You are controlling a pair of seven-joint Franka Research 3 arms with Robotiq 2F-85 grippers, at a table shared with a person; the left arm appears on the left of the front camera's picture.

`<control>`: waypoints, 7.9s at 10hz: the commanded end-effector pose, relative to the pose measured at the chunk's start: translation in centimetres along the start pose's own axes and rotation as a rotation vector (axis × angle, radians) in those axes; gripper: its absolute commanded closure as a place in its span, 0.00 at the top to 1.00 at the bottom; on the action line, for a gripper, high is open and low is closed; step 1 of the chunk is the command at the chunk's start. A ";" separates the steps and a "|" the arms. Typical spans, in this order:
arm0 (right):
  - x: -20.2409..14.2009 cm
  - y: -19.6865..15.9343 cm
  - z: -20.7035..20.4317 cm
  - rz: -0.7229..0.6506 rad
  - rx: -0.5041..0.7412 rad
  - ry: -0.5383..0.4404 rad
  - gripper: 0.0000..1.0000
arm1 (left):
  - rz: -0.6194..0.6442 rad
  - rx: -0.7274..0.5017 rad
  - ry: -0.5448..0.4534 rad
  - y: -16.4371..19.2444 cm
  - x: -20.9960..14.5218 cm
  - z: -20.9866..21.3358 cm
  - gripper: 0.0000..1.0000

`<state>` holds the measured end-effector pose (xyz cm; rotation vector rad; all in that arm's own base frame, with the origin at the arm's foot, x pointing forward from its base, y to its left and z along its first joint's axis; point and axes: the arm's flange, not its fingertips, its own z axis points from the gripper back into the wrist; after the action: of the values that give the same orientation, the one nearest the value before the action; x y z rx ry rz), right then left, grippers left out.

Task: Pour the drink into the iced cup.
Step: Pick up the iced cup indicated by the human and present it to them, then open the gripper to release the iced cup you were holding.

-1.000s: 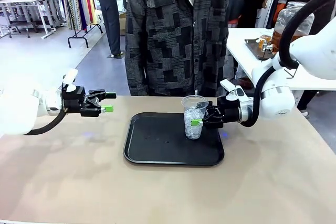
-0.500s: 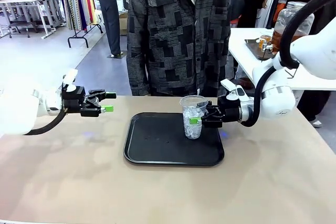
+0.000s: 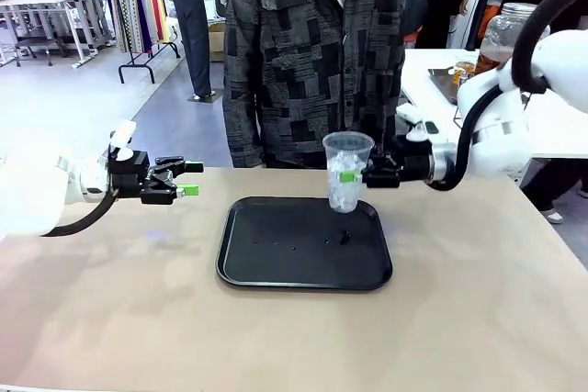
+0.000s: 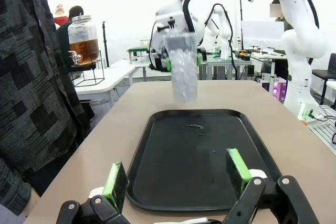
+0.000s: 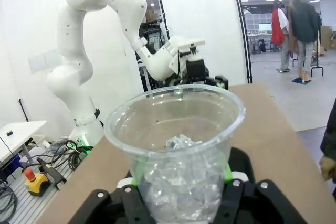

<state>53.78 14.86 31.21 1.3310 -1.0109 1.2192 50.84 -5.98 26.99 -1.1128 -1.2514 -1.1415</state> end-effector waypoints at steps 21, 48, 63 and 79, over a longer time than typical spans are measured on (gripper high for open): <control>6.1 -1.3 1.1 0.013 -0.001 0.024 0.63 | -0.001 -0.001 -0.004 0.0 0.1 0.0 1.00; -1.6 2.8 10.7 0.082 -0.060 0.033 1.00 | -0.001 -0.001 -0.004 0.0 0.1 0.0 1.00; -3.8 4.1 12.9 0.057 -0.107 0.002 1.00 | -0.001 -0.001 -0.004 0.0 0.1 0.0 1.00; -3.8 4.1 12.9 0.057 -0.107 0.002 1.00 | -0.001 -0.001 -0.004 0.0 0.1 0.0 1.00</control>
<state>50.82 1.22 28.27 1.2229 -1.1067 1.1913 50.85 -5.98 27.00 -1.1128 -1.2515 -1.1415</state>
